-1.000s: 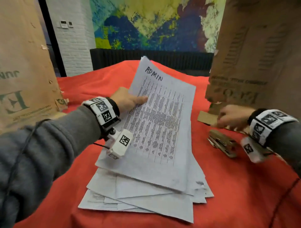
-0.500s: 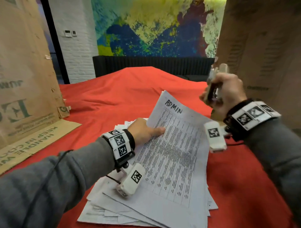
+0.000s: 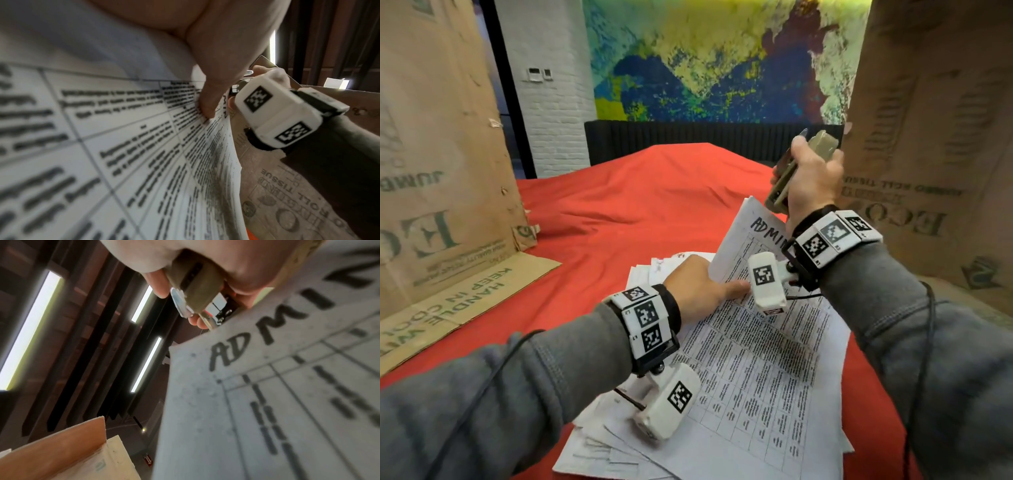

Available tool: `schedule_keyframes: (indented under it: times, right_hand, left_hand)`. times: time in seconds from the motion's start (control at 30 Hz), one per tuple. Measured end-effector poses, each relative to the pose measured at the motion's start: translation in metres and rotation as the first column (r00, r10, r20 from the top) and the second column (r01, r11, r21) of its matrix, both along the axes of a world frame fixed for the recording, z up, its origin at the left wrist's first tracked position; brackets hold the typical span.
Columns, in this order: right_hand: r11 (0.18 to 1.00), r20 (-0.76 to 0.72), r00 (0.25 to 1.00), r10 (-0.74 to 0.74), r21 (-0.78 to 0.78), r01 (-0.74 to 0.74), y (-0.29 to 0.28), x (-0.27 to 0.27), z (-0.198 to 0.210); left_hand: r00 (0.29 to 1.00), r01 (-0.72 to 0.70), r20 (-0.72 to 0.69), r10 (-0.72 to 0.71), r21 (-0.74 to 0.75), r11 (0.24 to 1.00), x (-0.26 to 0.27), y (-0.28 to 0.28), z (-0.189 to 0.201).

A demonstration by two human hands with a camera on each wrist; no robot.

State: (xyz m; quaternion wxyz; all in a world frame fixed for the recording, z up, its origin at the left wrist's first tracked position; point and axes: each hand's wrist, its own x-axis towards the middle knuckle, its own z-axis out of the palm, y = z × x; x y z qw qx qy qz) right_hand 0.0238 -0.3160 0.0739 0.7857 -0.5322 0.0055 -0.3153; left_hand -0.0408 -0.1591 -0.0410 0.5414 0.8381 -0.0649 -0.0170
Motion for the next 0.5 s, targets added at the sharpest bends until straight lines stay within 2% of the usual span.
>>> schedule_keyframes:
  times: [0.13, 0.27, 0.4, 0.5]
  right_hand:
    - [0.993, -0.064, 0.998, 0.024, -0.110, -0.031, -0.001, 0.000, -0.009]
    - [0.972, -0.139, 0.990, -0.034, -0.236, 0.001, 0.000, -0.001, -0.014]
    - [0.980, -0.166, 0.985, -0.040, -0.198, 0.007, 0.003, 0.000, -0.011]
    - [0.985, -0.189, 0.981, -0.035, -0.170, 0.003, 0.006, -0.001, -0.006]
  left_hand:
    - [1.000, -0.017, 0.001, 0.017, -0.004, 1.000, -0.002, -0.004, 0.002]
    - [1.000, -0.030, -0.007, 0.030, -0.004, 1.000, -0.005, -0.008, 0.005]
    - [0.998, -0.047, 0.053, 0.038, 0.183, 0.982, 0.000, -0.009, 0.004]
    - [0.996, -0.069, 0.080, 0.051, 0.252, 0.965, 0.002, -0.013, -0.001]
